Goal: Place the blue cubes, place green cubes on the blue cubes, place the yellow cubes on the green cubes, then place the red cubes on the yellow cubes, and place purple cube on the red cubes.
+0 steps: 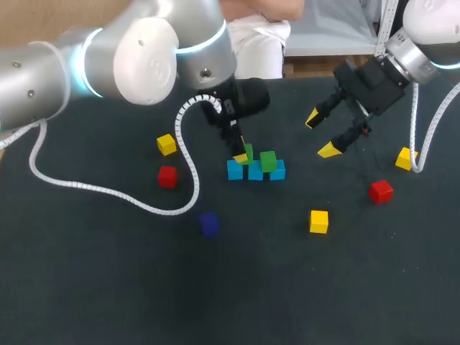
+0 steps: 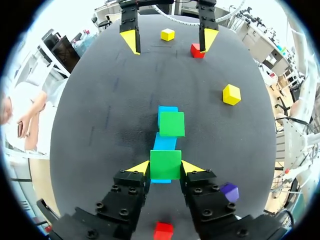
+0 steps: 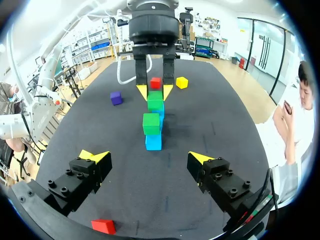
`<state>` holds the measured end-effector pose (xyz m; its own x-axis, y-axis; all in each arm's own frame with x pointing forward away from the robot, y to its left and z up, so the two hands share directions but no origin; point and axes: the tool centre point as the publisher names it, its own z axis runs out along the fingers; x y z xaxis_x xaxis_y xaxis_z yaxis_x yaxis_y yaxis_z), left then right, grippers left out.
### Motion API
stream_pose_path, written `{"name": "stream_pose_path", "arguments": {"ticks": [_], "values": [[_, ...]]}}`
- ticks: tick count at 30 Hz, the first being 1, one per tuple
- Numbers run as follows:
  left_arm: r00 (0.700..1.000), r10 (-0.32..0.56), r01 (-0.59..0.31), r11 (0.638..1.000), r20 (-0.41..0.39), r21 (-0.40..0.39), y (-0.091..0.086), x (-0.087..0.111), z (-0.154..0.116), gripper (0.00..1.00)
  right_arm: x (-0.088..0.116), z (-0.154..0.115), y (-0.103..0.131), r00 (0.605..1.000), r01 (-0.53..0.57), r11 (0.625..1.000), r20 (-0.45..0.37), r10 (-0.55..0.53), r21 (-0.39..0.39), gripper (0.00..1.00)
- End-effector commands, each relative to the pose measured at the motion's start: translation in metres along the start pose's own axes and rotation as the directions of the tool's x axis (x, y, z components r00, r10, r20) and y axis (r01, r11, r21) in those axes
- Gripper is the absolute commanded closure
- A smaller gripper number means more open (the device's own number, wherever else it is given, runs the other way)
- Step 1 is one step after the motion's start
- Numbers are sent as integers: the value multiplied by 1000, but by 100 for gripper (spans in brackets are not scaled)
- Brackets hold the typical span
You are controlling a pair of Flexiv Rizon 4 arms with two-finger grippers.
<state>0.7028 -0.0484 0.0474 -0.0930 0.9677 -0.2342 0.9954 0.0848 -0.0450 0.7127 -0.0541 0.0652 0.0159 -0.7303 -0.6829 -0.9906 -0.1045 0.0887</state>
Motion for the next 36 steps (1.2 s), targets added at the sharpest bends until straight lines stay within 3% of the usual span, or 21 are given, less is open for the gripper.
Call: {"name": "stream_pose_path", "arguments": {"ticks": [1,6,36], "values": [[999,1,-1,1000,-33,-7,-7,-5,-11,100,0,0,1,1000,0,1000,1,0,2,0],[998,9,-9,1000,-58,-9,-13,-9,-14,100,0,0,1,1000,0,1000,1,0,2,0],[999,-24,25,1000,-30,4,-21,-7,2,100,0,0,1,1000,0,1000,1,0,2,0]]}}
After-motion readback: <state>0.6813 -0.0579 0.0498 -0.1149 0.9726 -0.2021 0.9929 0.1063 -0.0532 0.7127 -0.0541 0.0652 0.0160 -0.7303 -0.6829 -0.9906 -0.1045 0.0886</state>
